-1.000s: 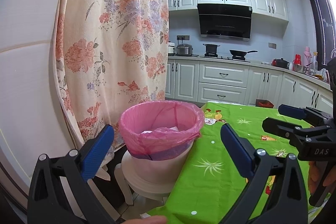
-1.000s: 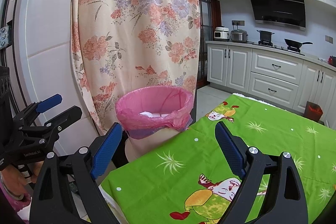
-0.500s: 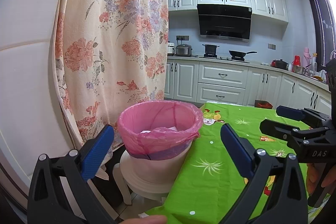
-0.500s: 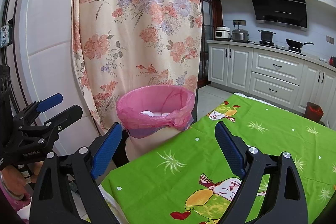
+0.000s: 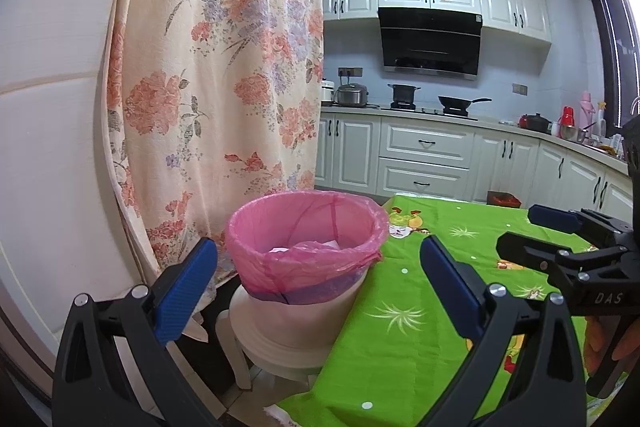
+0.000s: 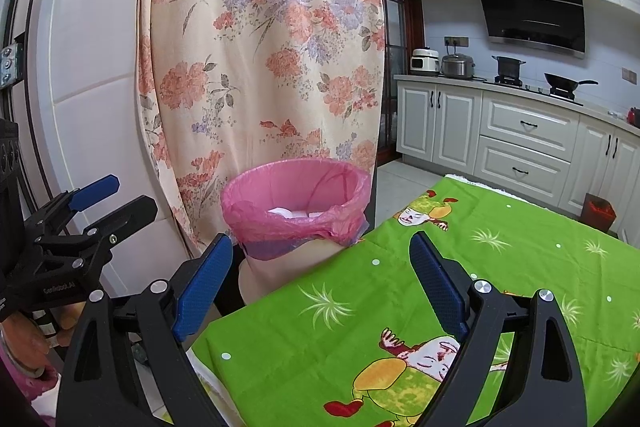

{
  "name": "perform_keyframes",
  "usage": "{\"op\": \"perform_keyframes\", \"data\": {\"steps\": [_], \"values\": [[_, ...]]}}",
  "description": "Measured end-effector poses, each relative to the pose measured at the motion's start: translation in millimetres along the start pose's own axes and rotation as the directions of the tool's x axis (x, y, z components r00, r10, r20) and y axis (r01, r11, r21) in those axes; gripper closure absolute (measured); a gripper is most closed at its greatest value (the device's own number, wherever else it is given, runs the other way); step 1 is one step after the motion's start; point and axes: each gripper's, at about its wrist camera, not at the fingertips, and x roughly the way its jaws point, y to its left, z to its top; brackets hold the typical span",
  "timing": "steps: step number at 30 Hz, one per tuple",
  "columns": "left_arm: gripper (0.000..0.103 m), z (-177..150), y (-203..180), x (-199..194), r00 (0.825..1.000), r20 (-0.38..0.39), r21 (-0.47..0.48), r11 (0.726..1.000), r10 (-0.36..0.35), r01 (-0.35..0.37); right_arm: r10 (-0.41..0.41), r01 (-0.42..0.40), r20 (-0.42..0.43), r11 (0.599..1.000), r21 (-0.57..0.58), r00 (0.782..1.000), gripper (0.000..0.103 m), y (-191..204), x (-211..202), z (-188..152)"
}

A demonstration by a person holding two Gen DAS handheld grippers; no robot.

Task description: Collect trash

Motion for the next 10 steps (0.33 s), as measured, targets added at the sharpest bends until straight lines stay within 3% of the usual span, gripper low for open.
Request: {"op": "perform_keyframes", "data": {"steps": [10], "values": [[0.005, -1.4, -2.8, 1.4, 1.0, -0.017, 0.008, 1.0, -0.003, 0.003, 0.001, -0.001, -0.002, 1.0, 0.005, 1.0, 0.018, -0.6, 0.6, -3.5]]}}
